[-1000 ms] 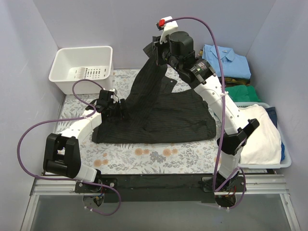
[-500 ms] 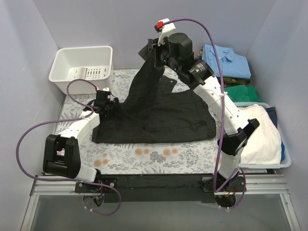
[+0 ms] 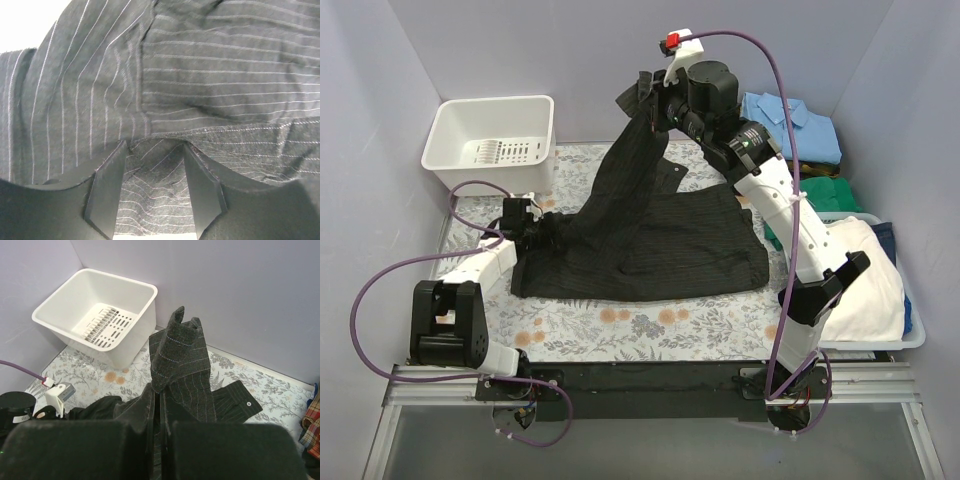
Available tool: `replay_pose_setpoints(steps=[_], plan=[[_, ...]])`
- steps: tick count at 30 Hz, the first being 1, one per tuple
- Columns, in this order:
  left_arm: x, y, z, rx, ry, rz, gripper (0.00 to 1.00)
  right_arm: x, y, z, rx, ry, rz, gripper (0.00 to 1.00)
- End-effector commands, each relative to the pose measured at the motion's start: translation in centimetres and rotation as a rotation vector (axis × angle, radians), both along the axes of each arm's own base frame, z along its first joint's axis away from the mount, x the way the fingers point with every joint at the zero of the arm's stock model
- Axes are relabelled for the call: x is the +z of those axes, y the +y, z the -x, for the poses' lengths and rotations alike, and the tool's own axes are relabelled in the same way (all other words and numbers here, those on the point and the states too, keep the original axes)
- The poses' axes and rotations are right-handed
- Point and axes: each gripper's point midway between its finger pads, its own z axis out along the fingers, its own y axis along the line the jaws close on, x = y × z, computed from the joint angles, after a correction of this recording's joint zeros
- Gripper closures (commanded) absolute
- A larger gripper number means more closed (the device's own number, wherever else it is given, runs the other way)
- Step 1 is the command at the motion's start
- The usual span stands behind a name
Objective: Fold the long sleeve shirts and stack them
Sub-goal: Fold the shirt
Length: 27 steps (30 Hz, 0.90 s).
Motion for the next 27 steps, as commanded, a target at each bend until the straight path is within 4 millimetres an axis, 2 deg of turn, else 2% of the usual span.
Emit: replay_pose_setpoints(steps=[1, 10, 13, 18, 21, 24, 27], plan=[[1.9, -1.2, -1.7, -0.055, -0.095, 0.044, 0.51, 4.3, -0.7, 1.0, 0.015, -0.08, -0.092, 0.99], [1.8, -0.7, -3.3, -0.046, -0.114, 0.034, 0.57, 4.7, -0.9, 1.3, 0.022, -0.078, -0.105, 0.99], [1.6, -0.8, -3.2, -0.057, -0.116, 0.042, 0.53, 4.7, -1.0, 1.4, 0.025, -0.077, -0.106, 0.99], [0.9, -0.5, -3.1, -0.056, -0.11, 0.022, 0.39, 4.7, -1.0, 1.4, 0.027, -0.075, -0.111, 0.99], [1.0, -0.8, -3.4, -0.063, -0.117, 0.039, 0.36, 4.8, -1.1, 1.4, 0.026, -0.073, -0.115, 0.99], [0.9, -1.2, -3.8, -0.076, -0.124, 0.063, 0.43, 4.9, -1.3, 1.4, 0.023, -0.074, -0.118, 0.99], [0.7, -1.7, -3.8, -0.097, -0.113, 0.082, 0.67, 4.8, -1.4, 1.4, 0.02, -0.07, -0.118, 0.99]])
